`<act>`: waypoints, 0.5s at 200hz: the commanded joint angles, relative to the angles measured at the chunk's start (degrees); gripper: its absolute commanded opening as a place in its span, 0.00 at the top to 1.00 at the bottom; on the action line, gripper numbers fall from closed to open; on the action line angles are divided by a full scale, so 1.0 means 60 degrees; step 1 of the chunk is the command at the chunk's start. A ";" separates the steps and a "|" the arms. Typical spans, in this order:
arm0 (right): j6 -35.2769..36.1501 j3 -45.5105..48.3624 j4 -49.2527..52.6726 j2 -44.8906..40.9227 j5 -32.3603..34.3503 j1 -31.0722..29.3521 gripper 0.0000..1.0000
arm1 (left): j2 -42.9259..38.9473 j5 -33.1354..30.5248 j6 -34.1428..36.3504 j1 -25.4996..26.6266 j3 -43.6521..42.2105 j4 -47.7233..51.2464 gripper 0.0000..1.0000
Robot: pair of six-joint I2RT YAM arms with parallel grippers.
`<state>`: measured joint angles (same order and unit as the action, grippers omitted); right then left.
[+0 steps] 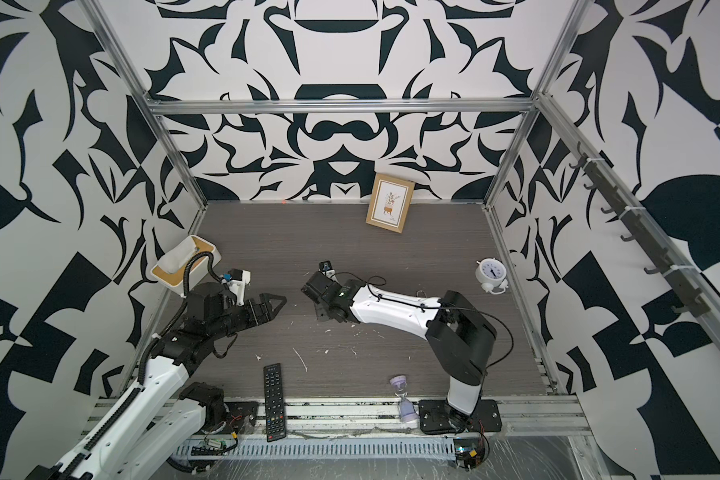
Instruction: Lock with the key
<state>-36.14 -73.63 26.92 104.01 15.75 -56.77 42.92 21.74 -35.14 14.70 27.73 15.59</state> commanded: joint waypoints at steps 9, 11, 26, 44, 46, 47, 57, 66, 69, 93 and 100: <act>0.0384 -0.0646 -0.0042 0.0436 -0.0003 0.0029 0.40 | 0.0252 0.1299 -0.0310 -0.0629 -0.0283 -0.0571 0.05; 0.0391 -0.0685 -0.0046 0.0497 -0.0017 0.0029 0.39 | 0.0280 0.1369 -0.0362 -0.0698 -0.0303 -0.0624 0.05; 0.0530 -0.0778 -0.0085 0.0843 -0.0039 0.0029 0.37 | 0.0411 0.1878 -0.0624 -0.1021 -0.0480 -0.1071 0.06; 0.0574 -0.0883 -0.0140 0.1094 -0.0074 0.0029 0.36 | 0.0493 0.2127 -0.0692 -0.1170 -0.0491 -0.1223 0.07; 0.0574 -0.0891 -0.0137 0.1112 -0.0094 0.0029 0.36 | 0.0494 0.2121 -0.0692 -0.1174 -0.0490 -0.1222 0.07; 0.0574 -0.0894 -0.0143 0.1117 -0.0099 0.0029 0.36 | 0.0494 0.2128 -0.0692 -0.1167 -0.0490 -0.1222 0.07; 0.0589 -0.0885 -0.0254 0.1186 -0.0191 0.0029 0.36 | 0.0508 0.2149 -0.0665 -0.1169 -0.0490 -0.1237 0.07; 0.0589 -0.0922 -0.0273 0.1264 -0.0207 0.0036 0.36 | 0.0519 0.2171 -0.0649 -0.1181 -0.0489 -0.1250 0.07; 0.0589 -0.0945 -0.0268 0.1301 -0.0209 0.0042 0.36 | 0.0530 0.2183 -0.0648 -0.1189 -0.0490 -0.1251 0.07; 0.0549 -0.1074 -0.0231 0.1554 -0.0281 0.0069 0.36 | 0.0596 0.2240 -0.0691 -0.1179 -0.0561 -0.1364 0.07; 0.0517 -0.1074 -0.0226 0.1587 -0.0320 0.0085 0.36 | 0.0611 0.2251 -0.0706 -0.1179 -0.0578 -0.1382 0.07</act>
<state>-33.04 -77.84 25.76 113.62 14.24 -56.60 46.37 33.30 -39.05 7.84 24.93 9.13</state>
